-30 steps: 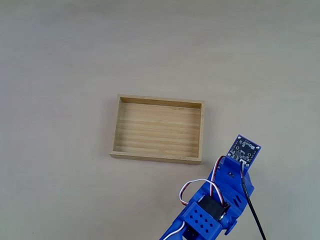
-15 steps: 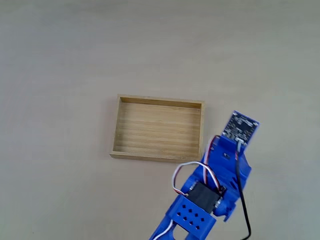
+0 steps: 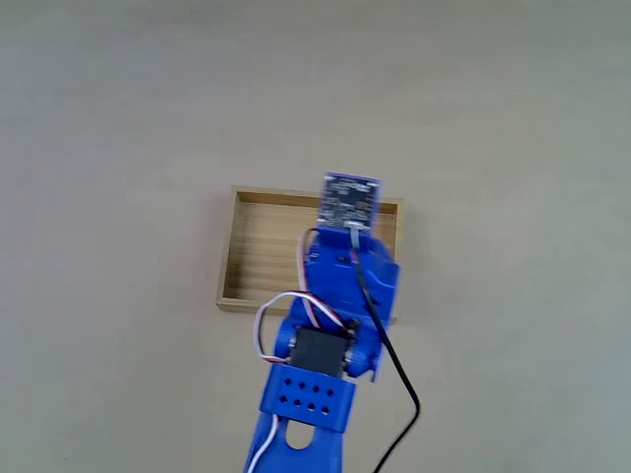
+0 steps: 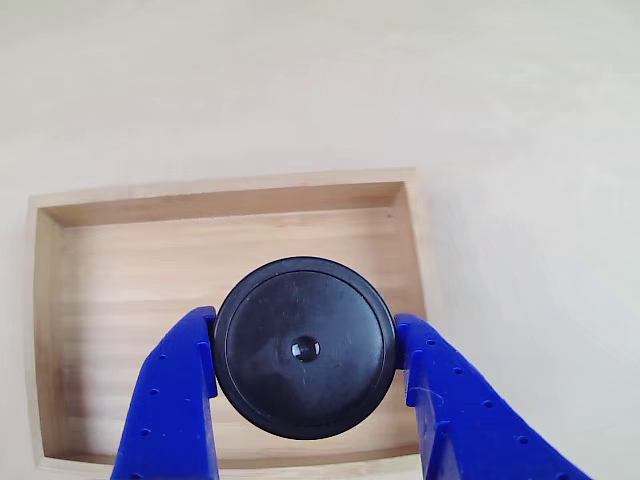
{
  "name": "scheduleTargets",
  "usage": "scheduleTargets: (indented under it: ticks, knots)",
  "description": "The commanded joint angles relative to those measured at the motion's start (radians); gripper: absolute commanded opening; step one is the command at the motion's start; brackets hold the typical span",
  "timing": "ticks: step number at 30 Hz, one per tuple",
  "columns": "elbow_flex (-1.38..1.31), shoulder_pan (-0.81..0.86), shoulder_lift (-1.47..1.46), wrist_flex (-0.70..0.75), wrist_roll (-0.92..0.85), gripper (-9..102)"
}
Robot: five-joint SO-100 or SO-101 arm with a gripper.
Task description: Place the black cylinder in the wooden box then return to rest.
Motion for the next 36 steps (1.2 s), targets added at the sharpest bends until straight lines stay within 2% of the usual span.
scheduleTargets:
  ticks: [1, 19, 36]
  knots:
    - [0.025, -0.049, -0.051, -0.118, -0.009, 18]
    - [0.114, -0.066, 0.156, -0.304, -0.009, 18]
    - [0.109, -0.063, 0.268, -0.373, -0.003, 18]
